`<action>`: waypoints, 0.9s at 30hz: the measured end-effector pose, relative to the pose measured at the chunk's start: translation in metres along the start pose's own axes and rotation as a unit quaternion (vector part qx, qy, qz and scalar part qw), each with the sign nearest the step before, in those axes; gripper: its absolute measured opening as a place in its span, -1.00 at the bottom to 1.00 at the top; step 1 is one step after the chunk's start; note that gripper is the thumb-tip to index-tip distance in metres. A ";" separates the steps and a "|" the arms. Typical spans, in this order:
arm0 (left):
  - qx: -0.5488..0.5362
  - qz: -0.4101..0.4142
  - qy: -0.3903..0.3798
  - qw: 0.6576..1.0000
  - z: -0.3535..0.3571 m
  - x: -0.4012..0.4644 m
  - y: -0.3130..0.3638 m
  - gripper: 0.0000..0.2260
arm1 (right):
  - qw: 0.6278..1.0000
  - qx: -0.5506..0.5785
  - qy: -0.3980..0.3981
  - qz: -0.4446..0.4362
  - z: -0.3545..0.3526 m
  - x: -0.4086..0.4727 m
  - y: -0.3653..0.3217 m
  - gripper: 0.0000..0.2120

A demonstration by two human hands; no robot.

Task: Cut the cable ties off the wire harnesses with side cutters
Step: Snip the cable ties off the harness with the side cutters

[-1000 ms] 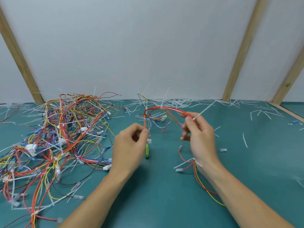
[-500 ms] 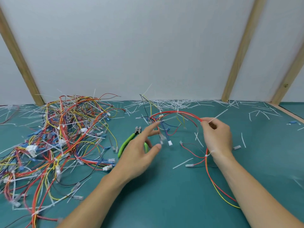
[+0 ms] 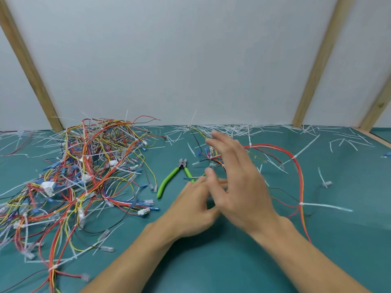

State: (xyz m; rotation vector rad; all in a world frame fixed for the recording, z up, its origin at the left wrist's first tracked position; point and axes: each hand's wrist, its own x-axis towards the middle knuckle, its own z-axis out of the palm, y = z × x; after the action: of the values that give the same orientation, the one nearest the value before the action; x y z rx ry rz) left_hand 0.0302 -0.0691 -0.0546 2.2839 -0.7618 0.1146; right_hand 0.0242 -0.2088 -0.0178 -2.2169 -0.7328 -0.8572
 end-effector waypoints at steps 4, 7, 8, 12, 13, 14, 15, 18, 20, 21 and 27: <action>0.059 0.012 -0.012 0.998 0.005 0.000 -0.004 -0.76 | 0.976 -0.066 -0.124 0.166 0.005 -0.002 0.039 -0.39; 0.051 -0.001 0.002 0.999 0.002 0.001 -0.004 -0.77 | 0.953 -0.121 -0.164 0.225 0.010 -0.006 0.056 -0.39; 0.047 -0.011 0.027 0.998 0.001 0.001 -0.004 -0.79 | 0.949 -0.139 -0.166 0.229 0.013 -0.007 0.058 -0.44; 0.049 -0.104 0.207 0.972 -0.009 0.000 -0.013 -0.85 | 0.930 -0.224 -0.193 0.219 0.018 -0.011 0.061 -0.66; 0.072 -0.131 0.238 0.960 -0.014 0.001 -0.017 -0.88 | 0.928 -0.230 -0.190 0.221 0.019 -0.011 0.062 -0.70; 0.106 -0.161 0.259 0.947 -0.019 0.000 -0.021 -0.89 | 0.931 -0.225 -0.179 0.224 0.020 -0.012 0.062 -0.73; 0.146 -0.191 0.271 0.932 -0.025 0.000 -0.026 -0.87 | 0.937 -0.209 -0.161 0.228 0.021 -0.012 0.063 -0.76; 0.241 -0.271 0.240 0.901 -0.038 -0.005 -0.039 -0.71 | 0.960 -0.107 -0.081 0.245 0.019 -0.010 0.066 -0.82; 0.294 -0.307 0.170 0.889 -0.041 -0.007 -0.044 -0.68 | 0.969 -0.021 -0.033 0.244 0.016 -0.009 0.065 -0.85; 0.315 -0.316 0.141 0.884 -0.041 -0.007 -0.045 -0.68 | 0.971 0.013 -0.021 0.236 0.016 -0.009 0.063 -0.86; 0.362 -0.348 0.064 0.863 -0.048 -0.005 -0.050 -0.64 | 0.978 0.089 -0.044 0.183 0.026 -0.014 0.044 -0.89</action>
State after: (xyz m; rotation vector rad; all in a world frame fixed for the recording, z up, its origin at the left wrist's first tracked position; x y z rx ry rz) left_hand 0.0601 -0.0062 -0.0507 3.0737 0.2860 0.2378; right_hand 0.0548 -0.2220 -0.0593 -2.1453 -0.4021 -0.4940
